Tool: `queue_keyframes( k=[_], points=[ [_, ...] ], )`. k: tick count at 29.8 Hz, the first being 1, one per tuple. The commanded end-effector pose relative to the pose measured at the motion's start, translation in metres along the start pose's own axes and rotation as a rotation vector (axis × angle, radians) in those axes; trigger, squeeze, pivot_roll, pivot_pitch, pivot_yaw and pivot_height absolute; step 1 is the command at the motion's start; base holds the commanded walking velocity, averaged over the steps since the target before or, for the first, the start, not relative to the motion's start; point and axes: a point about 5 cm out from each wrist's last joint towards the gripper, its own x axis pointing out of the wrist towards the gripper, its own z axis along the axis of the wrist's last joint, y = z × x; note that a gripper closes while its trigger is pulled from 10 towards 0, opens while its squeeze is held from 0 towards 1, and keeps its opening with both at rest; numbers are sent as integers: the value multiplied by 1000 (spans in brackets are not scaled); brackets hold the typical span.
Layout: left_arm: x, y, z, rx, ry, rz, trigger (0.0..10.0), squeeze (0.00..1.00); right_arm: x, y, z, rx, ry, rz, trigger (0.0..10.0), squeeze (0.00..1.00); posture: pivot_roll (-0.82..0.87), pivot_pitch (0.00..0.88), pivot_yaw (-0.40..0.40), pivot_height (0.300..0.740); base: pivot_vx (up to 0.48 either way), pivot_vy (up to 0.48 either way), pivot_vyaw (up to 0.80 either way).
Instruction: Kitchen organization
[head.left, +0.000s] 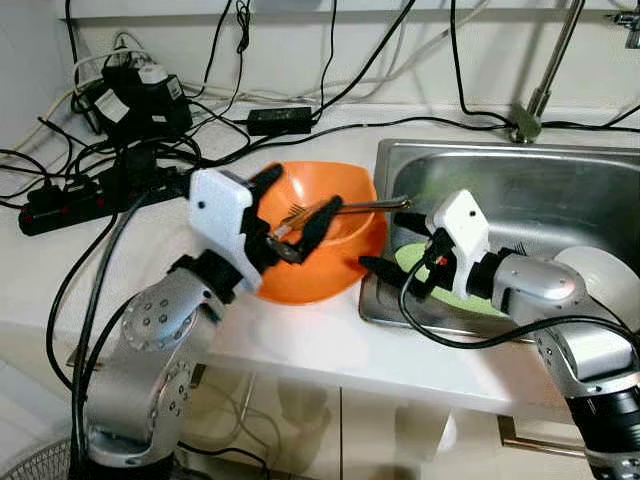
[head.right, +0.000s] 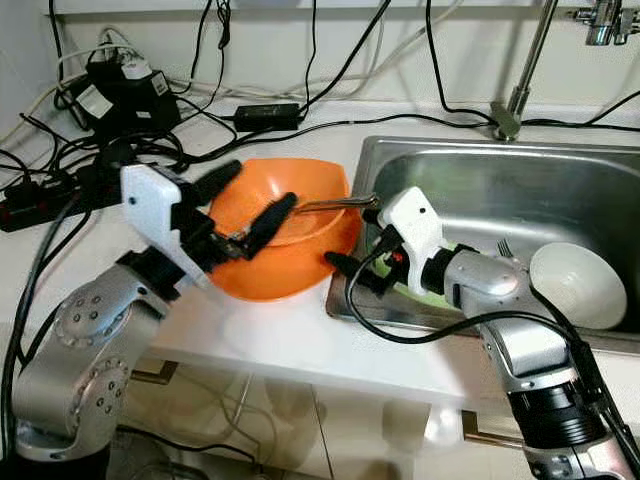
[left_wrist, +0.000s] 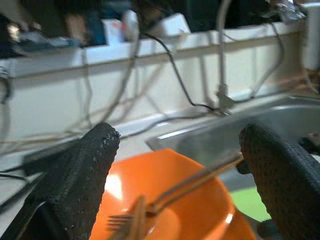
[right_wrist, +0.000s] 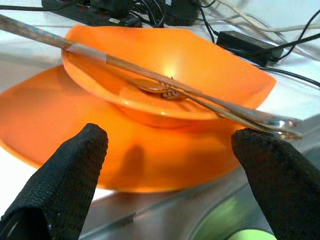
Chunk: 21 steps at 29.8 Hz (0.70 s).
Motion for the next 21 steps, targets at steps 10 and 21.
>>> queue_keyframes(
  k=[10, 21],
  points=[
    [9, 10, -10, 29, -49, 187, 10000, 0, 5, -1, 6, 8, -36, -11, 10000, 0, -70, 0, 92, 740, 0, 0, -214],
    [20, 11, -11, 26, -71, 219, 10000, 0, 11, 2, 8, 2, -55, 2, 10000, 0, -72, 0, 96, 740, 0, -224, 0]
  ],
)
